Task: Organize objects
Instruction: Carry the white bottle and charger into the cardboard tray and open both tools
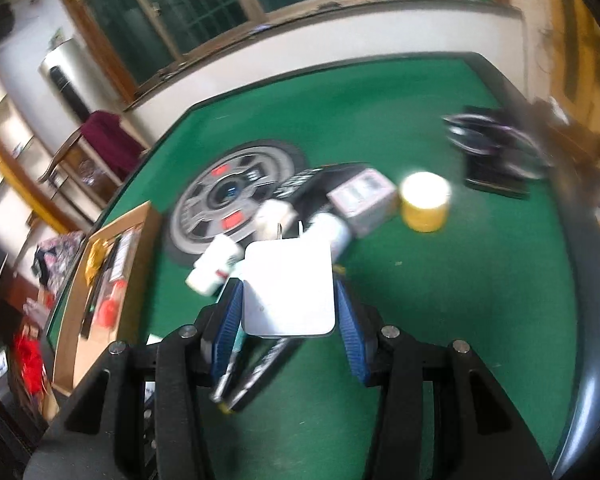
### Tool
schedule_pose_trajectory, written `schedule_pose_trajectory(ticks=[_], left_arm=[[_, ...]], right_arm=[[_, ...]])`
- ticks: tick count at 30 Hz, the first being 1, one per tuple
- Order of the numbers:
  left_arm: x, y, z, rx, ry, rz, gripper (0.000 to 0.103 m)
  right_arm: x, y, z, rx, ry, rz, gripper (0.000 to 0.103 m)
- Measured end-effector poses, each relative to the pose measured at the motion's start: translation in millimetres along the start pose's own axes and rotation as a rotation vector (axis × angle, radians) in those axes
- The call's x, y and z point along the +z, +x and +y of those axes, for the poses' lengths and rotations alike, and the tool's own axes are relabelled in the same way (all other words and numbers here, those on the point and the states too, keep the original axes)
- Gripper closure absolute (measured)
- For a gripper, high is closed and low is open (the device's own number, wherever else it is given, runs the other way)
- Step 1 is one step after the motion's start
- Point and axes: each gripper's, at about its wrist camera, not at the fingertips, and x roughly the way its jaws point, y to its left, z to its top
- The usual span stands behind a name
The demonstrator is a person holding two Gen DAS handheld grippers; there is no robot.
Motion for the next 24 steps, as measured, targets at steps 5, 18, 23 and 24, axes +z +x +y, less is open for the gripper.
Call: schedule_pose_trajectory(ticks=[5,18,23,24], left_arm=[[2.2,-7.6,2.9,0.017,0.001,-0.029,0.074],[3.6,-32.0,14.0,0.045,-0.002,-0.097,0.073],[5.0,-38.4,27.2,0.048,-0.025,-0.116,0.073],[5.6,-39.5,30.9,0.047,-0.035,-0.119,0.073]], right_arm=[[-8.4,-5.2,18.4,0.019,-0.061,-0.022,0.059],[-19.1,-10.9,36.4,0.020,-0.109,-0.048,0.059],[-25.0,-11.9,46.0,0.025,-0.124,-0.053,0.059],[-26.2,-11.7,48.1,0.026,-0.127,-0.052,0.059]])
